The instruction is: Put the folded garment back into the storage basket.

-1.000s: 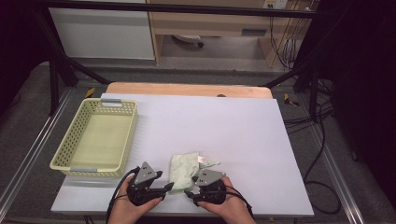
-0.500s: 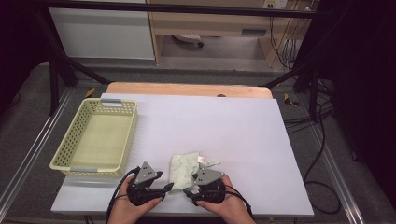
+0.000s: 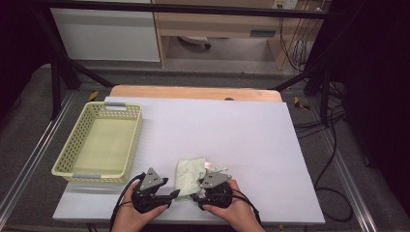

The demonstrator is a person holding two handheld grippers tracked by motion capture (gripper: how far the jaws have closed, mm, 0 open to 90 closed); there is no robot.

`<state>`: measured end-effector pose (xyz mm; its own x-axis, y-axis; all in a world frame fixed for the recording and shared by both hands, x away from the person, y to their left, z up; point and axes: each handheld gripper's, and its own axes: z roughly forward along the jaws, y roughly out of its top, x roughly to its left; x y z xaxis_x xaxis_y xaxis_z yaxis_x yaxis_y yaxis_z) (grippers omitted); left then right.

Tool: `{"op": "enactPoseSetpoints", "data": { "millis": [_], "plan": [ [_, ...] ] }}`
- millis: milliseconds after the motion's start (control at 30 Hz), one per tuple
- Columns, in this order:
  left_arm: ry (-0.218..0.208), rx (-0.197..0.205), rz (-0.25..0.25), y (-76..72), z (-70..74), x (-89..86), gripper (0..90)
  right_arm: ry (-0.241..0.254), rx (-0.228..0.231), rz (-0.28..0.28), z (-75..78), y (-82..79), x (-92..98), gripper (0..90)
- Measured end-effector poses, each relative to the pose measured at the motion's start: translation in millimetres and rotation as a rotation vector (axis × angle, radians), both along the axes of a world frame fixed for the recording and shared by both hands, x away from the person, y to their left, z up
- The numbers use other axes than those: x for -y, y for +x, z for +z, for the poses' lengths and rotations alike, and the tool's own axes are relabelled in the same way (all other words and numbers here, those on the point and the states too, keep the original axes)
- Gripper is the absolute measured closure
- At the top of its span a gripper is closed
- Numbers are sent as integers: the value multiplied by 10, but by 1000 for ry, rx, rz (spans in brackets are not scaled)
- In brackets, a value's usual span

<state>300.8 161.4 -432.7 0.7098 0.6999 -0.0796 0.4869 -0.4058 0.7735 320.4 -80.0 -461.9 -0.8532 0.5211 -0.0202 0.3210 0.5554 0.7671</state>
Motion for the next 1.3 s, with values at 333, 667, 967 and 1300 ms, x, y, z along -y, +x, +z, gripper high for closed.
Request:
{"op": "enactPoseSetpoints", "data": {
  "millis": [333, 667, 967, 1300],
  "plan": [
    [1, 2, 11, 6, 1, -11, 391, -13, 35, 26, 8, -15, -25, 734],
    [-15, 17, 33, 13, 22, -44, 367, -2, 19, 25, 23, 13, 9, 838],
    [-84, 67, 96, 109, 66, -67, 249, 11, -26, 66, 62, -132, 41, 839],
    [-4, 36, 107, 672, 43, 169, 339, 4, -49, 71, 50, -191, 99, 837]
  ]
}}
